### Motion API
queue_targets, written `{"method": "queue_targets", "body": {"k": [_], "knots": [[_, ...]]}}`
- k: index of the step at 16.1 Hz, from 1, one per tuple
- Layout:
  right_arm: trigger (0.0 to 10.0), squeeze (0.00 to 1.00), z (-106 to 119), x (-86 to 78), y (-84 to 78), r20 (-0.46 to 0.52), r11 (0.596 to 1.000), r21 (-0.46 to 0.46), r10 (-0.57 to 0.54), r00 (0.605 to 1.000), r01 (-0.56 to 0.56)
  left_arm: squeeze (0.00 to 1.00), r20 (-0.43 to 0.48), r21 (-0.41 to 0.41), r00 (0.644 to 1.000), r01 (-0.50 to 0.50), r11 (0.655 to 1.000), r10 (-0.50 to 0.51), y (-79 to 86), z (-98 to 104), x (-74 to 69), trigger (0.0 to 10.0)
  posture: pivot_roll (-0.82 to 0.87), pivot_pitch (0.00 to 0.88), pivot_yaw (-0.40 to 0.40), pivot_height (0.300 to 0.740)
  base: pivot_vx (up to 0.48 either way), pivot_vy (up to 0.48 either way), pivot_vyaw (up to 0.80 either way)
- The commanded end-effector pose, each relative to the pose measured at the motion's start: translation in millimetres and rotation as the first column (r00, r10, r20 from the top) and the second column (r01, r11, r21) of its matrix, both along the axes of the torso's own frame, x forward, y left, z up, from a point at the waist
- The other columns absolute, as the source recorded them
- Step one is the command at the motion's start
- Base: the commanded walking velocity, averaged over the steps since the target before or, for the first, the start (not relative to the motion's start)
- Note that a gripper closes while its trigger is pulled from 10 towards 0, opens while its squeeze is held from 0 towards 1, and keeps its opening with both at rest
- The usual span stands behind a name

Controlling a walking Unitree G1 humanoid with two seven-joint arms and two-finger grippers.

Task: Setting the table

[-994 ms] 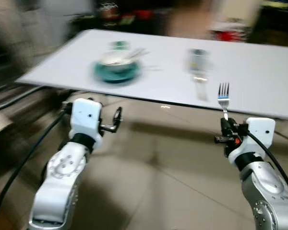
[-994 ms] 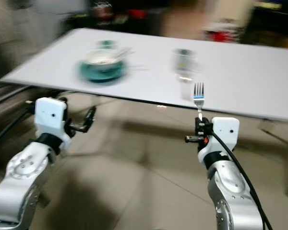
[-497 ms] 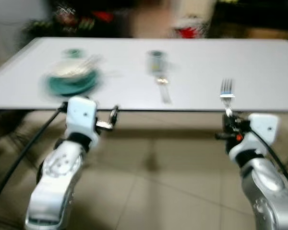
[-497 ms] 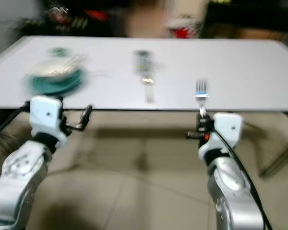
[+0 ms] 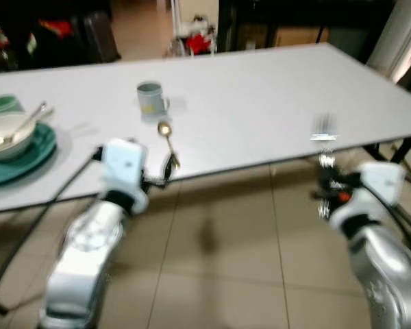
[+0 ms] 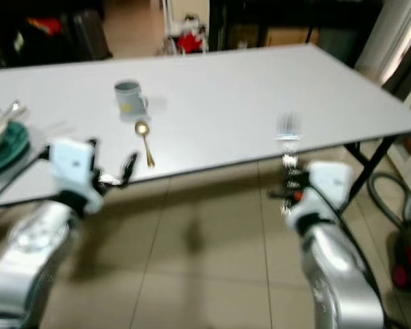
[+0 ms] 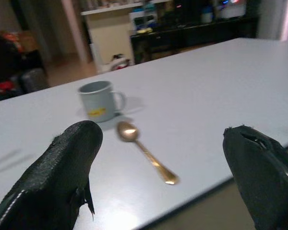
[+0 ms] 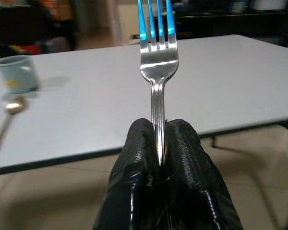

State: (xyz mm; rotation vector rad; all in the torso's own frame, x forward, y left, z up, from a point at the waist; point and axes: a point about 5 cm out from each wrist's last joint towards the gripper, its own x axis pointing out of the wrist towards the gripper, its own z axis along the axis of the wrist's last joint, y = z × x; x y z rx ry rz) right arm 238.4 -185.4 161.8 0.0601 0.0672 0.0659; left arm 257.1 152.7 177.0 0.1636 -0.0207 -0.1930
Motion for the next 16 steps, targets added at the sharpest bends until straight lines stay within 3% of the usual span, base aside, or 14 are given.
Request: {"method": "queue_targets", "body": {"k": [1, 9, 16], "knots": [[10.0, 0.0, 1.5, 0.4, -9.0, -0.006, 1.0, -0.017, -0.017, 1.0, 0.017, 0.47, 0.012, -0.005, 1.0, 0.014, 1.0, -0.014, -4.1, 2.9, 0.9, 10.0, -0.08, 0.0, 0.019, 0.74, 0.277, 0.0, 0.0], [10.0, 0.0, 1.4, 7.0, -11.8, -0.044, 0.995, -0.054, 0.077, 0.996, -0.079, 0.47, 0.017, -0.015, 1.0, 0.002, 1.0, -0.002, -3.6, 2.6, 1.3, 10.0, -0.08, 0.0, 0.008, 0.74, 0.281, 0.0, 0.0], [10.0, 0.0, -9.3, 6.0, -11.4, -0.092, 0.995, -0.063, 0.068, 0.993, -0.074, 0.47, 0.01, -0.018, 1.0, 0.01, 1.0, -0.01, -5.5, -1.4, 1.6, 10.0, -0.08, 0.0, 0.008, 0.74, 0.286, 0.0, 0.0]]}}
